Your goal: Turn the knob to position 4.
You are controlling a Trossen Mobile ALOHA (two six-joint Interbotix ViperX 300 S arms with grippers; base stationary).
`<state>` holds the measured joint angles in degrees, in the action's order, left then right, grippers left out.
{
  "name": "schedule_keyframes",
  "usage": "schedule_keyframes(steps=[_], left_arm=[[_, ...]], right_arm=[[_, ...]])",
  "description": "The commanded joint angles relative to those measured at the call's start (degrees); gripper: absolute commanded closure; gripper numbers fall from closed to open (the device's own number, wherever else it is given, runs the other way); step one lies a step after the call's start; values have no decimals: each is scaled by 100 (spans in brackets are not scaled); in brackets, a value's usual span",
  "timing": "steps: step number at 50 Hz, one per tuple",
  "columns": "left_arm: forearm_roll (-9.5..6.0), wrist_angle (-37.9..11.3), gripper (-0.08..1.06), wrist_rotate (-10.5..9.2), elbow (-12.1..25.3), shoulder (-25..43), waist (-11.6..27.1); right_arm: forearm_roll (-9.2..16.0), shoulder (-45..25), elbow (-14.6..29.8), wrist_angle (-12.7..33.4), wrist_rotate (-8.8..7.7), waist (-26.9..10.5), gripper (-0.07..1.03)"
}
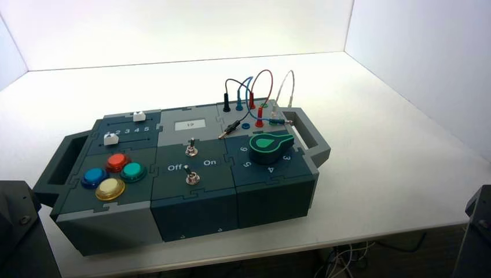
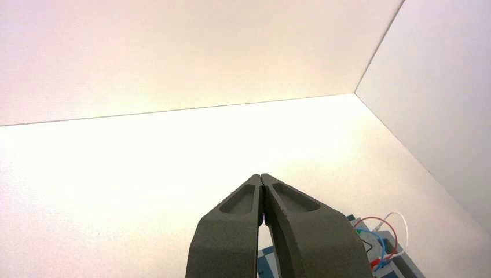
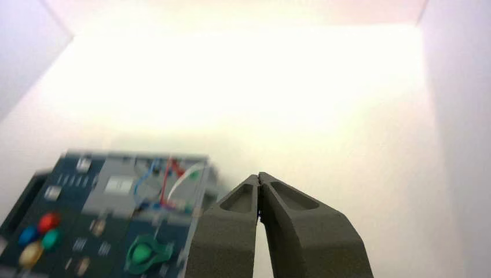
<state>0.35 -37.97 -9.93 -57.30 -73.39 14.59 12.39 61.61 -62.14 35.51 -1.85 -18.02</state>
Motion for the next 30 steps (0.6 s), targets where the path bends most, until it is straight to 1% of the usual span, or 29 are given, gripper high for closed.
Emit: schedule_keyframes(steps=[1, 3, 5, 6, 13, 17, 18, 23, 26, 30], left_arm=[[-9, 18, 101, -18, 53, 79, -26], [-18, 18, 101, -18, 62, 79, -26], [-18, 9, 101, -26, 53, 70, -26], [-18, 9, 101, -18, 53, 53, -26], [-26, 9, 101, -9, 18, 44, -26], [-26, 9, 101, -9, 18, 44, -26], [-26, 9, 101, -9, 26, 35, -26], [-26, 9, 101, -9, 35, 35, -26], [-26, 9, 101, -9, 35, 35, -26], [-26, 9, 101, -9, 35, 35, -26]], right_arm=[[387, -483, 299, 369, -9, -114, 99], [527, -624, 360, 501, -9, -202, 99], [589, -694, 387, 554, -9, -246, 99], [668, -782, 422, 615, -9, -325, 99], [844, -1204, 545, 809, -9, -510, 99], [896, -1362, 589, 896, -9, -510, 99], [932, -1512, 624, 949, -9, -527, 99], [967, -1837, 677, 1072, -35, -571, 99], [967, -2092, 703, 1099, -62, -650, 99], [967, -2320, 738, 1099, -53, -773, 99]])
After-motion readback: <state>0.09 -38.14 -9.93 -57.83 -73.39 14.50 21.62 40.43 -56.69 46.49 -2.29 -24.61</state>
